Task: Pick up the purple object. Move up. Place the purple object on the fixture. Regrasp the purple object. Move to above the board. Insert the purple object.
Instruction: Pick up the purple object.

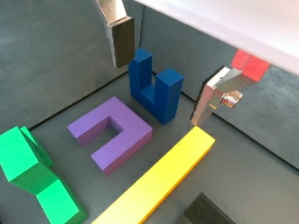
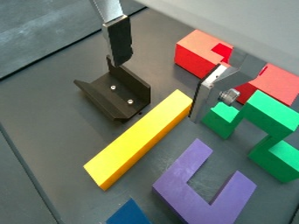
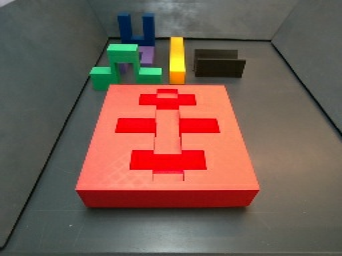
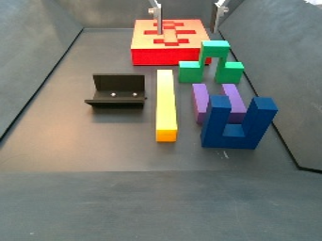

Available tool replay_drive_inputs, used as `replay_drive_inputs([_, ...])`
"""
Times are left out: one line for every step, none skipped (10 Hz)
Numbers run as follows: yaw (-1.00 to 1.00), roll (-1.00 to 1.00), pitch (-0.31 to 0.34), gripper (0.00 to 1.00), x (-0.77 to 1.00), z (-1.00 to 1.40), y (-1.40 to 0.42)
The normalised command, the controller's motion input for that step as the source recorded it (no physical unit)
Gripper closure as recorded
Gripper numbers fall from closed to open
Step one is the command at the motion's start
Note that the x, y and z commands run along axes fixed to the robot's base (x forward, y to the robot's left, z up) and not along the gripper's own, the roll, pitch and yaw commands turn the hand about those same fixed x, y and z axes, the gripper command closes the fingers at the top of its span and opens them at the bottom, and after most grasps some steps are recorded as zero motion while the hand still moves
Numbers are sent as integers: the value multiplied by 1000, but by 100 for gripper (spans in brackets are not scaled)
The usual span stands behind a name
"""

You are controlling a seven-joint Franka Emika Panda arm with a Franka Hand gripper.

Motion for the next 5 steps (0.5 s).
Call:
replay_drive_inputs([0,0,0,0,11,0,-46])
replay_drive_inputs([-169,106,26,0,443,-374,-523])
replay_drive_inputs([-111,0,0,0,714,-546,-651])
replay_drive_inputs([-334,-13,-241,0,283,-797,-471])
replay_drive_inputs([-417,-34,-250,0,149,-786,-423])
